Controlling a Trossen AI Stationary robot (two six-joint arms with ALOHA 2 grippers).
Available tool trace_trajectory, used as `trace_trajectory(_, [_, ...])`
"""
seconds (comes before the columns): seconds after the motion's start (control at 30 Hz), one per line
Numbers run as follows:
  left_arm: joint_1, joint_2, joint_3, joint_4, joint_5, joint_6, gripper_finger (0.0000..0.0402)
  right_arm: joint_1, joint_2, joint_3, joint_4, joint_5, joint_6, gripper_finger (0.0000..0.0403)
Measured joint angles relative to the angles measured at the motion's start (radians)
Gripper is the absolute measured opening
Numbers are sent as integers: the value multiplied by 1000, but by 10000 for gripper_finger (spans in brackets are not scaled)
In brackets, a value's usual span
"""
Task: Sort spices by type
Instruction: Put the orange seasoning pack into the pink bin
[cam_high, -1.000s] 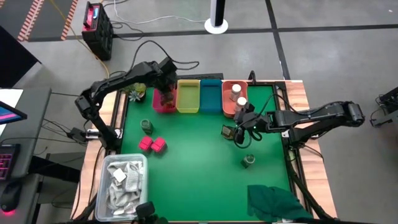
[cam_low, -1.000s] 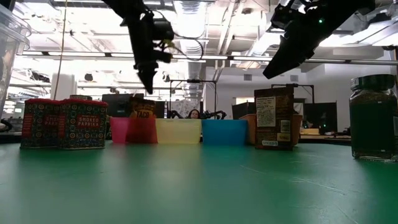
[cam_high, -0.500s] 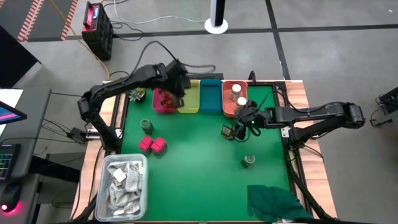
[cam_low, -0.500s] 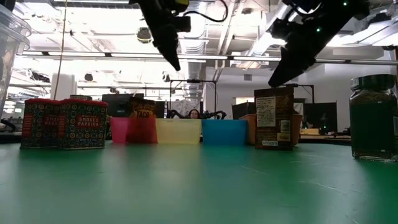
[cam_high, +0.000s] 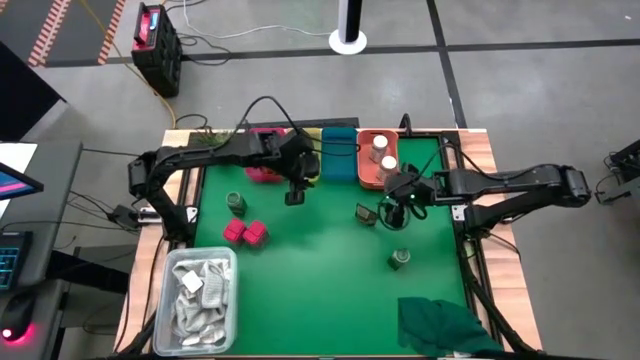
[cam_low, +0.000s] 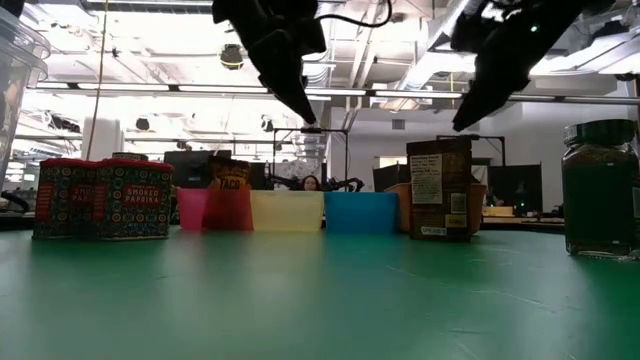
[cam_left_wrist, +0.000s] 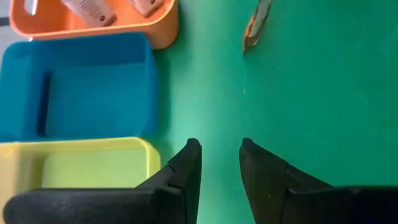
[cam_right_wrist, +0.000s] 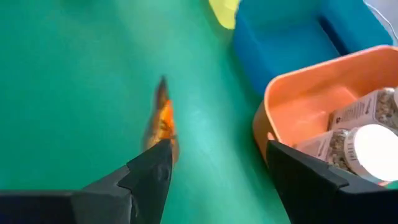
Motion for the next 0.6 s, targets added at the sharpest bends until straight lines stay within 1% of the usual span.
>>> trace_trajectory(0.07, [-2,0,-3,19,0,0,102,16,-14,1,-9,0,0,284])
trace_trajectory(0.17, [-1,0,-3,23,0,-14,102,37,-3,1,-13,-5,0,284])
trace_trajectory(0.4, [-3,0,-3,51,-1,-96,105,88,78,1,2,-8,19,284])
trace_trajectory(0.6, [-15,0,-3,46,-21,-111,127,99,154,1,20,2,31,274])
